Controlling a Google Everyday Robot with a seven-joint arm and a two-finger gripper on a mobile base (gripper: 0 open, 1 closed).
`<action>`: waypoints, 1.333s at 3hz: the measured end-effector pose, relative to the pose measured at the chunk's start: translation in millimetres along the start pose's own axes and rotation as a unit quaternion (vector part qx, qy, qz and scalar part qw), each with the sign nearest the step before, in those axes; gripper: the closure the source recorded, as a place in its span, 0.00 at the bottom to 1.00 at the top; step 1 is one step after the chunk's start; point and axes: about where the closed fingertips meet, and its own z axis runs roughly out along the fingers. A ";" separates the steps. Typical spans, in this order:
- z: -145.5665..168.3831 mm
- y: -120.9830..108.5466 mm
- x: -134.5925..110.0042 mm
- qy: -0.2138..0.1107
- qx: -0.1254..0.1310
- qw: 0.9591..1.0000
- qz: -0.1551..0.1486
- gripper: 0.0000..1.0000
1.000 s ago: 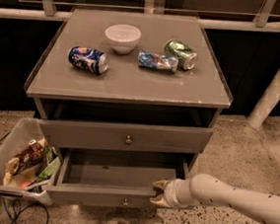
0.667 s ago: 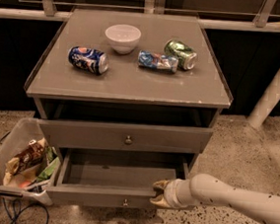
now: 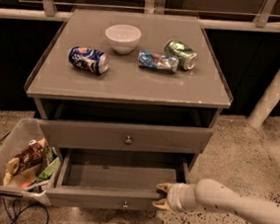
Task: Open middle drawer
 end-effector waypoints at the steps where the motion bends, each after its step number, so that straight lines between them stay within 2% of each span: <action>1: -15.3 39.8 -0.1 -0.036 0.012 0.999 0.000 0.84; 2: -26.5 68.8 -1.4 -0.061 0.020 0.998 -0.002 1.00; 3: -30.5 68.5 -3.1 -0.061 0.020 0.998 -0.002 1.00; 4: -33.5 81.2 -7.3 -0.069 0.022 0.997 -0.005 1.00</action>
Offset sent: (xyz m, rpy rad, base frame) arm -0.1915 -0.0731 0.0202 0.2196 -0.1280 -0.1613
